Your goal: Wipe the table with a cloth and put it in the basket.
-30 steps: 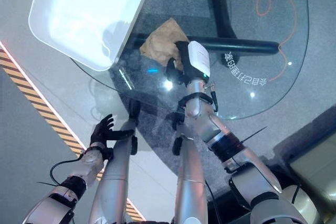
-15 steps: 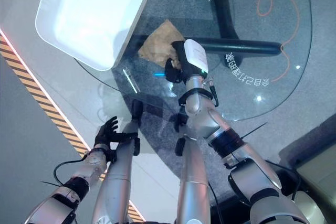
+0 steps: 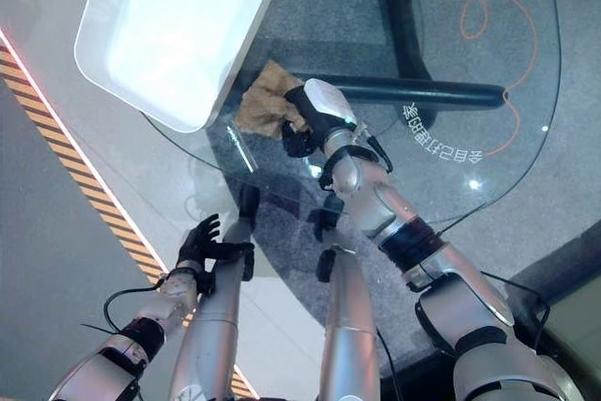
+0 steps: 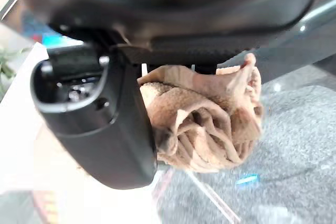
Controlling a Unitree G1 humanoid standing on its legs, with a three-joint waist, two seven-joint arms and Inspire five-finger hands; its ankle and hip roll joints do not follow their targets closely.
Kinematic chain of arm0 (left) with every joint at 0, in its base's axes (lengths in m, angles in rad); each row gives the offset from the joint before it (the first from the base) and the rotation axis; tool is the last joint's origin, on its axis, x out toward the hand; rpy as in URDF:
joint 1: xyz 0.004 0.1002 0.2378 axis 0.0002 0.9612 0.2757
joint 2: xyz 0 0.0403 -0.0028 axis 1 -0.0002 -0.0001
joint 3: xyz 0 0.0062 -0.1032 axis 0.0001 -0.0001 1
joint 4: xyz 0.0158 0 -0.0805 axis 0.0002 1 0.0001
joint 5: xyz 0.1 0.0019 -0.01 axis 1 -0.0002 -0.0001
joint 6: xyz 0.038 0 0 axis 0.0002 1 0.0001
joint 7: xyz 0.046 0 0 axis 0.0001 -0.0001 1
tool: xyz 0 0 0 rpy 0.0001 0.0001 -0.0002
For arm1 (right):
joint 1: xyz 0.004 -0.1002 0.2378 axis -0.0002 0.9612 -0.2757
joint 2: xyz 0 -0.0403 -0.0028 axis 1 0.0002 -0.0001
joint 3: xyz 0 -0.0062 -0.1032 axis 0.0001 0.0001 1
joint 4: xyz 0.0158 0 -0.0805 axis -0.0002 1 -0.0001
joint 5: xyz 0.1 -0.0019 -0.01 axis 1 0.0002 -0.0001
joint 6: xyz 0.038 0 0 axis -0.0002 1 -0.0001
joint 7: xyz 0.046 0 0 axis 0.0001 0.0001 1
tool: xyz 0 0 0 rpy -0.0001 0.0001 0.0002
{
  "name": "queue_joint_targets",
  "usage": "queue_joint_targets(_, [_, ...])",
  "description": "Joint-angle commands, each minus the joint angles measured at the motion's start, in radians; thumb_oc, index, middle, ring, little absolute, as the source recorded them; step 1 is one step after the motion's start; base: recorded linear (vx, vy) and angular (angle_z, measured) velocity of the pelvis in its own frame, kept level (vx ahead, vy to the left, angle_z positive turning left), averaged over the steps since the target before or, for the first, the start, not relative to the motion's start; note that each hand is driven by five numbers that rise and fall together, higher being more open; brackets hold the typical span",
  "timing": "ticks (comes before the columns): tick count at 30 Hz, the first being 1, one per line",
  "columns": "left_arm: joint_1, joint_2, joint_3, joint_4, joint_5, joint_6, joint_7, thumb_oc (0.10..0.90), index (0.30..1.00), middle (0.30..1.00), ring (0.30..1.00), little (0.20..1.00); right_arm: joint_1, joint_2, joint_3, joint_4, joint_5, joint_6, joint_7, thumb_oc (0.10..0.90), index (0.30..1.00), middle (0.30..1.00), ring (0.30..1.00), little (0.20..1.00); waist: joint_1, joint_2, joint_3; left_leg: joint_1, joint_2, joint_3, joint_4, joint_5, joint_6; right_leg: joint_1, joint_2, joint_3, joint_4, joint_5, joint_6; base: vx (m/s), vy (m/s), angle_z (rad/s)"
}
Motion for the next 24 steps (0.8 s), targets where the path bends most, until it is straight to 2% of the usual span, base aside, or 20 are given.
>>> queue_joint_targets(1, [0.108,-0.003,-0.031,0.016,0.032,0.020,-0.008,0.800,0.900,0.900,0.900,0.900,0.086,0.166,0.261,-0.026,0.116,-0.092,0.273,0.100,0.300,0.300,0.300,0.200,0.039,-0.014,0.033,-0.027,-0.081,0.088,0.050,-0.065,0.107,-0.019,-0.004,0.006,-0.078,0.092,0.068,0.00,0.000,0.00])
queue_joint_targets(4, [0.107,-0.001,-0.033,0.012,0.032,0.022,-0.006,0.800,0.900,0.900,0.900,0.900,0.086,0.160,0.273,-0.028,0.108,-0.063,0.340,0.100,0.300,0.300,0.300,0.200,0.040,-0.015,0.033,-0.028,-0.081,0.086,0.050,-0.064,0.106,-0.020,-0.005,0.004,-0.079,0.093,0.068,0.00,-0.003,0.01])
queue_joint_targets(11, [0.114,0.014,-0.030,0.008,0.031,0.020,-0.015,0.800,0.900,0.900,0.900,0.900,0.077,0.138,0.301,-0.010,-0.018,0.029,0.493,0.100,0.300,0.300,0.300,0.200,0.042,-0.016,0.033,-0.029,-0.081,0.083,0.048,-0.059,0.102,-0.021,-0.005,0.002,-0.084,0.097,0.066,0.00,-0.005,0.04])
queue_joint_targets(17, [0.129,0.018,-0.027,-0.002,0.035,0.014,-0.019,0.800,0.900,0.900,0.900,0.900,0.071,0.115,0.295,0.003,-0.110,0.119,0.547,0.100,0.300,0.300,0.300,0.200,0.043,-0.016,0.033,-0.030,-0.081,0.081,0.045,-0.056,0.103,-0.023,-0.002,0.003,-0.087,0.101,0.065,0.00,0.000,0.00])
queue_joint_targets(24, [0.135,0.025,-0.016,-0.008,0.039,0.016,-0.021,0.800,0.900,0.900,0.900,0.900,0.075,0.089,0.273,-0.003,-0.134,0.169,0.603,0.100,0.300,0.300,0.300,0.200,0.039,-0.023,0.033,-0.029,-0.078,0.081,0.045,-0.057,0.103,-0.022,0.001,0.006,-0.088,0.103,0.064,0.00,0.000,0.00])
